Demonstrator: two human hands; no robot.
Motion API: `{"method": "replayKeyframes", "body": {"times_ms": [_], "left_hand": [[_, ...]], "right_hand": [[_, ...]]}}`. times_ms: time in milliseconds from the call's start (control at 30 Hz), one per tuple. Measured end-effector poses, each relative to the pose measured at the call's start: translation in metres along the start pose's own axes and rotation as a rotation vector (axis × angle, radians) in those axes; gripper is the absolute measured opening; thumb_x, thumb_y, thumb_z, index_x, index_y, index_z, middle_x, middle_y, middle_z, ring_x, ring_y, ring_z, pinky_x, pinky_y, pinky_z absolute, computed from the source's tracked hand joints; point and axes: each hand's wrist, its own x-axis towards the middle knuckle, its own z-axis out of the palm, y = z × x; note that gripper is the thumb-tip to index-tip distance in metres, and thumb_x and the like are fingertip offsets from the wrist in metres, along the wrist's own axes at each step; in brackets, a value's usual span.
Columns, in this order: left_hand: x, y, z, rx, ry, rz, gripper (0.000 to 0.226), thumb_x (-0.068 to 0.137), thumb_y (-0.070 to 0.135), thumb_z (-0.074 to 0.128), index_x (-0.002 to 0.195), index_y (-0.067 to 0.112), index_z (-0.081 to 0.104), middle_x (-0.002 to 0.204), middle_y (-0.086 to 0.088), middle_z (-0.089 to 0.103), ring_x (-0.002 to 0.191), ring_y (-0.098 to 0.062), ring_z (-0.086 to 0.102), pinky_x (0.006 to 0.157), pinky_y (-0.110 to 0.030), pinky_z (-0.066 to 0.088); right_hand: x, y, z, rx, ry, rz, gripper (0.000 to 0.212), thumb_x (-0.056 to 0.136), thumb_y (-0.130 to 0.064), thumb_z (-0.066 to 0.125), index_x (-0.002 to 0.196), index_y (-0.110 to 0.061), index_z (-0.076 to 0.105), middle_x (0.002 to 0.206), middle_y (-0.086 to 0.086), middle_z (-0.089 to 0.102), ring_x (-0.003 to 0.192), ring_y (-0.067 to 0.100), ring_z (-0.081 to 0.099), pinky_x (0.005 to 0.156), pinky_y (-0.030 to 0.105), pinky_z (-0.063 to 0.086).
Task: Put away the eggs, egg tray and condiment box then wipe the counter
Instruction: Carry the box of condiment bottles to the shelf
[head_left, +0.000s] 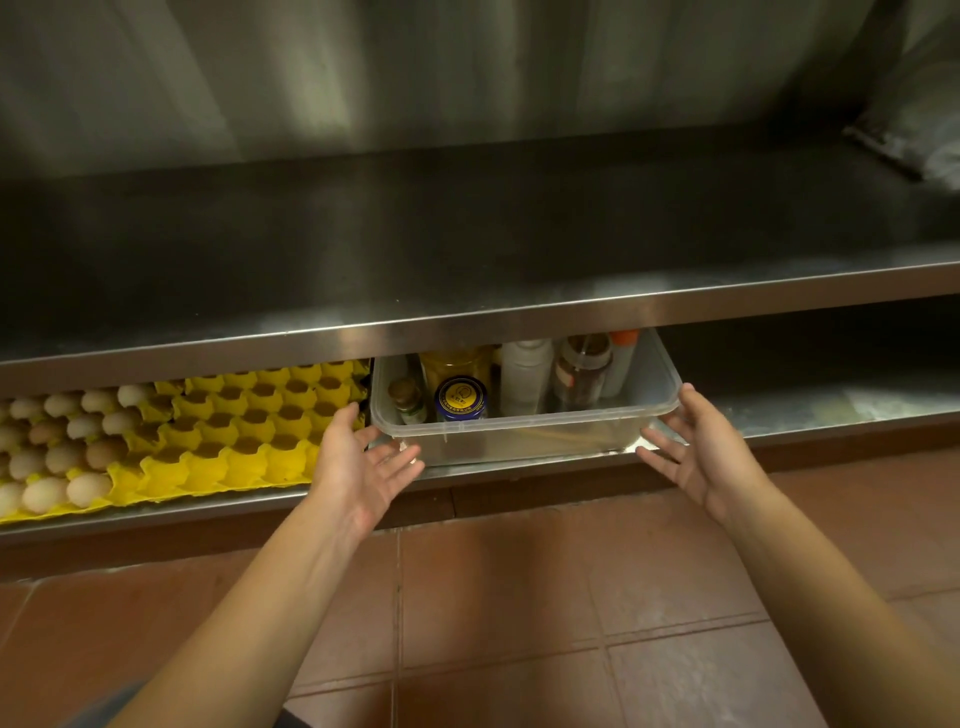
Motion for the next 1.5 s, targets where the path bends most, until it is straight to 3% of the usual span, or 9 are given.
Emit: {"method": "replayKeyframes", "body": {"times_ms": [233, 400, 500, 633, 1000, 1267, 1400, 1500], "left_hand": [[-0.012, -0.003, -0.002, -0.098, 0.026, -0.023, 0.066, 0.102, 0.051, 0.035, 0.141, -0.001, 0.045, 0.141, -0.025, 0.052, 0.127, -0.037, 0.054, 0.101, -0.049, 0.048], [-0.020, -0.013, 0.009, -0.184, -0.006, -0.050, 0.064, 0.101, 0.049, 0.039, 0.142, 0.000, 0.042, 0.134, -0.027, 0.056, 0.122, -0.039, 0.057, 0.101, -0.050, 0.048], [-0.022, -0.014, 0.013, -0.274, -0.019, -0.063, 0.065, 0.100, 0.051, 0.041, 0.143, 0.002, 0.041, 0.133, -0.027, 0.056, 0.119, -0.041, 0.059, 0.100, -0.050, 0.049], [-0.022, -0.014, 0.012, -0.312, -0.048, -0.088, 0.067, 0.098, 0.055, 0.041, 0.142, 0.005, 0.043, 0.133, -0.025, 0.057, 0.115, -0.040, 0.061, 0.092, -0.050, 0.051], [-0.022, -0.014, 0.009, -0.269, -0.094, -0.085, 0.072, 0.097, 0.060, 0.041, 0.143, 0.005, 0.040, 0.136, -0.024, 0.056, 0.119, -0.041, 0.059, 0.091, -0.051, 0.051], [-0.040, -0.016, 0.026, -0.201, -0.145, -0.089, 0.076, 0.098, 0.056, 0.043, 0.157, 0.013, 0.021, 0.147, -0.024, 0.046, 0.130, -0.042, 0.050, 0.106, -0.055, 0.043], [-0.069, -0.023, 0.052, -0.006, -0.310, -0.105, 0.061, 0.099, 0.051, 0.041, 0.139, 0.006, 0.050, 0.140, -0.022, 0.055, 0.131, -0.038, 0.051, 0.106, -0.053, 0.044], [-0.097, -0.019, 0.090, 0.305, -0.437, 0.091, 0.048, 0.103, 0.043, 0.034, 0.125, 0.013, 0.064, 0.132, -0.011, 0.065, 0.127, -0.027, 0.057, 0.106, -0.047, 0.045]], "right_hand": [[-0.013, 0.012, 0.012, 0.066, 0.057, 0.031, 0.054, 0.103, -0.041, 0.045, 0.150, -0.017, 0.037, 0.147, 0.011, 0.049, 0.128, 0.029, 0.054, 0.104, 0.046, 0.048], [-0.025, 0.018, 0.023, 0.217, 0.008, 0.056, 0.054, 0.103, -0.037, 0.046, 0.151, -0.015, 0.035, 0.135, 0.011, 0.057, 0.115, 0.028, 0.063, 0.085, 0.040, 0.056], [-0.027, 0.020, 0.025, 0.287, -0.022, 0.048, 0.054, 0.103, -0.036, 0.045, 0.152, -0.016, 0.032, 0.129, 0.010, 0.059, 0.114, 0.027, 0.064, 0.090, 0.041, 0.055], [-0.025, 0.016, 0.022, 0.252, -0.048, 0.034, 0.058, 0.103, -0.042, 0.044, 0.153, -0.018, 0.030, 0.138, 0.011, 0.057, 0.120, 0.026, 0.060, 0.097, 0.042, 0.052], [-0.027, 0.021, 0.025, 0.213, -0.071, 0.006, 0.056, 0.102, -0.043, 0.046, 0.153, -0.029, 0.029, 0.135, 0.002, 0.055, 0.122, 0.026, 0.058, 0.094, 0.042, 0.053], [-0.048, 0.014, 0.027, 0.173, -0.088, 0.004, 0.056, 0.103, -0.042, 0.044, 0.154, -0.026, 0.029, 0.149, 0.005, 0.047, 0.131, 0.027, 0.051, 0.098, 0.042, 0.050], [-0.071, 0.002, 0.037, 0.044, -0.097, -0.076, 0.050, 0.104, -0.042, 0.041, 0.150, -0.024, 0.037, 0.147, 0.002, 0.050, 0.130, 0.019, 0.051, 0.109, 0.043, 0.044], [-0.092, -0.020, 0.043, -0.046, -0.086, -0.165, 0.042, 0.105, -0.041, 0.037, 0.140, -0.022, 0.053, 0.138, -0.001, 0.059, 0.126, 0.015, 0.056, 0.108, 0.039, 0.045]]}}
